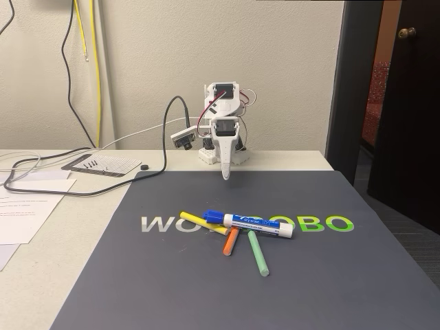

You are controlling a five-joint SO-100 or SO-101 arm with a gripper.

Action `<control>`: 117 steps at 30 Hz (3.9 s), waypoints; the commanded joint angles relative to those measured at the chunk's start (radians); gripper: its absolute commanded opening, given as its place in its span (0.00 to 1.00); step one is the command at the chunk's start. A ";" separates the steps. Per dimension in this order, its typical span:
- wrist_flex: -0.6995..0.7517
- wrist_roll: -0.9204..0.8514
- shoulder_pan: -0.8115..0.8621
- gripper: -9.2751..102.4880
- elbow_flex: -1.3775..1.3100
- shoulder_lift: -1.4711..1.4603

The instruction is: Pick up the blue marker.

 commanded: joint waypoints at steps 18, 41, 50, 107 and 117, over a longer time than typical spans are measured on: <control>-0.015 0.008 -0.002 0.08 -0.006 0.057; 0.017 -0.006 -0.003 0.08 -0.040 0.057; 0.092 -0.012 -0.008 0.08 -0.137 0.037; 0.327 0.028 -0.094 0.23 -1.890 -1.881; 0.290 0.017 -0.089 0.31 -1.890 -1.990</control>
